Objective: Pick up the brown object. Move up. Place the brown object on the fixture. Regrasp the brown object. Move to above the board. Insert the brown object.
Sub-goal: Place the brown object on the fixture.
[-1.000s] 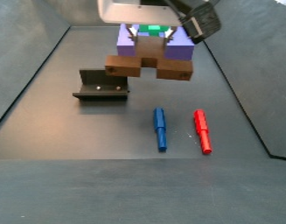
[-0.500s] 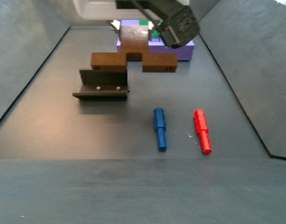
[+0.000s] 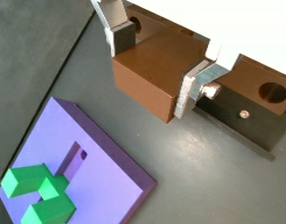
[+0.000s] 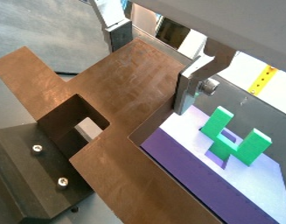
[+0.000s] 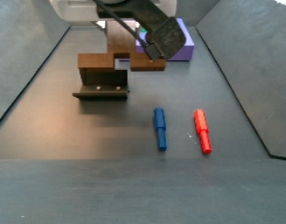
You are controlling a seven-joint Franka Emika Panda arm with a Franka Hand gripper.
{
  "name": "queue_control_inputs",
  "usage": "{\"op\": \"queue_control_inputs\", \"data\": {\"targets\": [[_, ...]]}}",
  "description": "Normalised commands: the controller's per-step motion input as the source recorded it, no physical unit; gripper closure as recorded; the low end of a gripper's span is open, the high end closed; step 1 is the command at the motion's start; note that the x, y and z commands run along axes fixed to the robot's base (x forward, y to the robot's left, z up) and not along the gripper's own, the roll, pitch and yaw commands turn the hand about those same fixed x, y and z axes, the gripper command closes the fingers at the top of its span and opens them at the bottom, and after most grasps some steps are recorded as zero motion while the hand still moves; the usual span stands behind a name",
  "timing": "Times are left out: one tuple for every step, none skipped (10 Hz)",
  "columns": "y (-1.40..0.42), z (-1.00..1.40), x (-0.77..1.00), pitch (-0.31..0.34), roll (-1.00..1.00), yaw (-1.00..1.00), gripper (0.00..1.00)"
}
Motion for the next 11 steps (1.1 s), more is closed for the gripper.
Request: {"op": "queue_control_inputs", "data": {"targets": [[-0.06,-0.14,0.28,-0.217,-0.29,0.01,1.00],[-0.05,0.00,0.61,-0.291,-0.39,0.01,1.00],[0.17,-0.20,0.41,-0.334,-0.43,0.22,1.00],[0.00,-0.16,0.49,-0.514,-0.50,0.17,1.00],[0.00,-0.23,0.53,-0.386,-0.34,0.00,1.00],[-0.03,-0.25,0.55,-0.194,-0.07,0.00,1.00],[-0.05,-0.17,0.68,0.000,0.00,-0.14,1.00],[0.00,-0.24,0.35,0.060,0.27,-0.17,1.00],[0.02,-0.32,0.11,0.000,0.09,-0.15,1.00],[0.08,-0.34,0.00,0.000,-0.07,-0.06,1.00],[0.10,-0.33,0.00,0.000,-0.16,0.00,1.00]]}}
